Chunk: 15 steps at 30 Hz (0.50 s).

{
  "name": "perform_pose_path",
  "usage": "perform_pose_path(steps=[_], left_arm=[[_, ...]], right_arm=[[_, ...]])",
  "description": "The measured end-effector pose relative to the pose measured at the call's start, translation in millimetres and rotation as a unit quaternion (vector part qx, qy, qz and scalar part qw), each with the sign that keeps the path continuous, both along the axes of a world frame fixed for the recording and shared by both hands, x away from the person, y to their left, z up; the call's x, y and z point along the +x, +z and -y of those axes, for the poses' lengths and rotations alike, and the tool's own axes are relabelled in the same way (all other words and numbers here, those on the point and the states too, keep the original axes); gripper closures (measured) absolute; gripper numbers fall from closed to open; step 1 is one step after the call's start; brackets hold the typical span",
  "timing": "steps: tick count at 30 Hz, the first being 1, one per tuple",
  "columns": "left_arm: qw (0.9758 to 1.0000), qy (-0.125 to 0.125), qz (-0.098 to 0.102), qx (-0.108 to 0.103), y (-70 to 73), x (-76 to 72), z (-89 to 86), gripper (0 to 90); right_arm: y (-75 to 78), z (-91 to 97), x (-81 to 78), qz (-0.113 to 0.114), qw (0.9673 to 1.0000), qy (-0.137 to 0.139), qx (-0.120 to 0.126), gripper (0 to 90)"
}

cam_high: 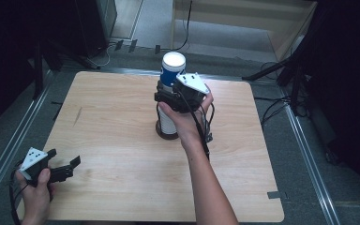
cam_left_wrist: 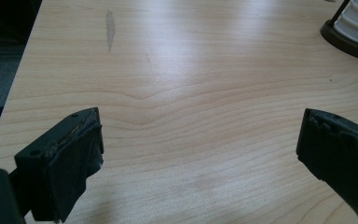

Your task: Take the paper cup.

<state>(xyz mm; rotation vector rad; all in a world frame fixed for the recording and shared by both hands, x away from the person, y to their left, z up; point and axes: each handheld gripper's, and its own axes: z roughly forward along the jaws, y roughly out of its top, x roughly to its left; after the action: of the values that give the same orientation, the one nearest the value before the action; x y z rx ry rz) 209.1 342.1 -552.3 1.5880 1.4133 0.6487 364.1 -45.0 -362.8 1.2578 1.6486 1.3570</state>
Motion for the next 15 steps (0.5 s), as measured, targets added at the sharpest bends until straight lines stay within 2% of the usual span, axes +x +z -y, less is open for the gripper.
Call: perform_pose_path(steps=[11, 12, 15], left_arm=[[1.0000, 0.001, -0.001, 0.000, -0.1, 0.2, 0.1, 1.4], [1.0000, 0.000, -0.001, 0.000, -0.1, 0.2, 0.1, 1.4], [1.0000, 0.000, -0.001, 0.000, -0.1, 0.3, 0.1, 1.4]], right_arm=[[2.7, -6.4, 8.8, 0.005, 1.0000, -0.001, 0.005, 14.5], [1.8, -6.1, 9.5, 0.005, 0.9999, -0.002, 0.012, 16.3], [2.1, -7.3, 8.6, 0.012, 0.9999, -0.004, 0.007, 17.1]])
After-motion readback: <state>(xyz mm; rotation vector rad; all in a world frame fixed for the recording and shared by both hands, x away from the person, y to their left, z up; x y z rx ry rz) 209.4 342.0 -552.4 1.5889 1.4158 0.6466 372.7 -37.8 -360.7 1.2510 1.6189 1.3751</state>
